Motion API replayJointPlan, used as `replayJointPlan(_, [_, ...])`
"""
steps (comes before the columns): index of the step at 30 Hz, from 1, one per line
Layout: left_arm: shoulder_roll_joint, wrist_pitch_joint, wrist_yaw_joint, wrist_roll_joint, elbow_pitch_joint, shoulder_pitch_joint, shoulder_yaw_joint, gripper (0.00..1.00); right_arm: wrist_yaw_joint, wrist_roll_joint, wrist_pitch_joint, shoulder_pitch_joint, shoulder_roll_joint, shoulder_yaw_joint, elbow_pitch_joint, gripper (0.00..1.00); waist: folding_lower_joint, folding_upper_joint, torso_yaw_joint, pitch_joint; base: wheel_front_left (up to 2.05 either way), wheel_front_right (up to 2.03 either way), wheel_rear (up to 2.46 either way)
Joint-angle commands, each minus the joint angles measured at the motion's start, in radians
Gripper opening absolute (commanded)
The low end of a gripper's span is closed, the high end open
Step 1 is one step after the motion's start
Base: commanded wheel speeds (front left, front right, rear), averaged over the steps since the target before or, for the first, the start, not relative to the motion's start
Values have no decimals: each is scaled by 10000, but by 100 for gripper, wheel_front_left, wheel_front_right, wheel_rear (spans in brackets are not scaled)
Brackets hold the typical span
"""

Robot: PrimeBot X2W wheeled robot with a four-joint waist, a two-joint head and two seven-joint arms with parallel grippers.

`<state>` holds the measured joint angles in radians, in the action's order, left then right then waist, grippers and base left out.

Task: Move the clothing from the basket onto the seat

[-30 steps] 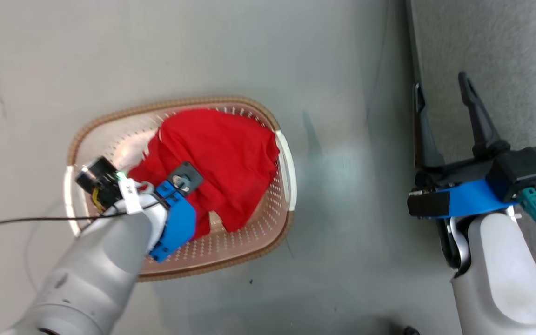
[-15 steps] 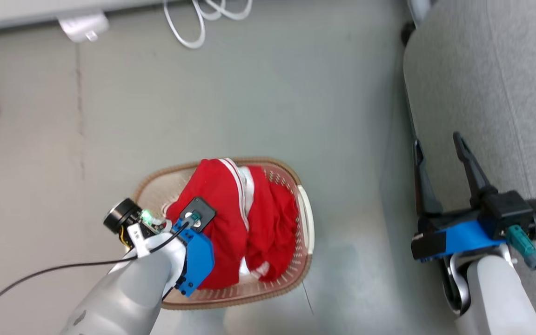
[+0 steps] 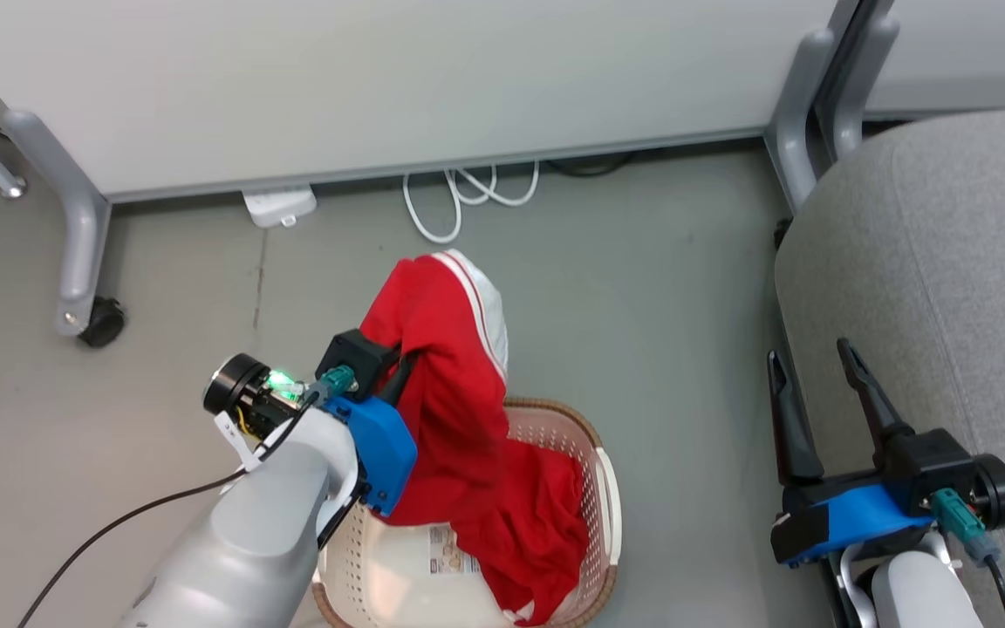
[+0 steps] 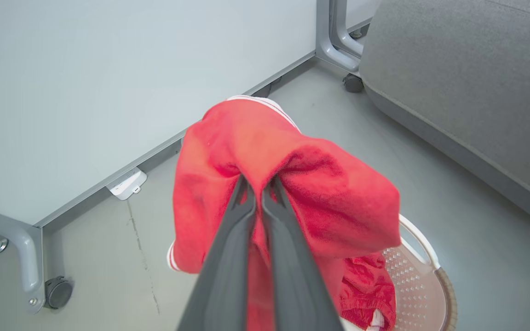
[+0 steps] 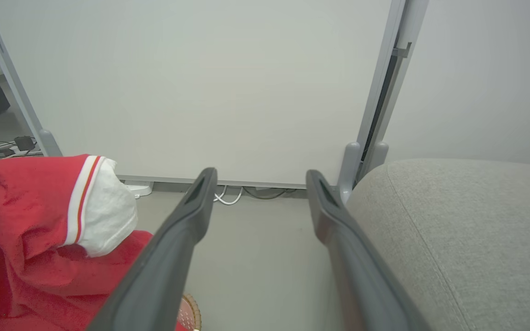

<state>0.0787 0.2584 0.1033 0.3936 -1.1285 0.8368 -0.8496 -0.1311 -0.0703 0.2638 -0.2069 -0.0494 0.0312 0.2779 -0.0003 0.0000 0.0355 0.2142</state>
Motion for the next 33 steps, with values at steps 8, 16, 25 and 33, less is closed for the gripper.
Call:
replayJointPlan(8, [232,81,-307,472,1724,-44,793,0,7,94,14,607,-16,-201,141,100,3,0,255,-1178,0,0,0])
replayJointPlan(16, [313,81,-426,622,2939,-36,1044,0,7,291,14,1019,-16,-622,294,100,3,0,213,-1864,0,0,0])
replayJointPlan(25, [354,-259,-574,720,3851,-321,912,0,7,506,14,1316,-16,-1025,351,100,3,0,217,-2150,0,0,0])
replayJointPlan(33, [563,-560,-729,791,4594,-597,833,0,7,532,14,1094,-14,-1687,295,100,3,0,234,-2150,0,0,0])
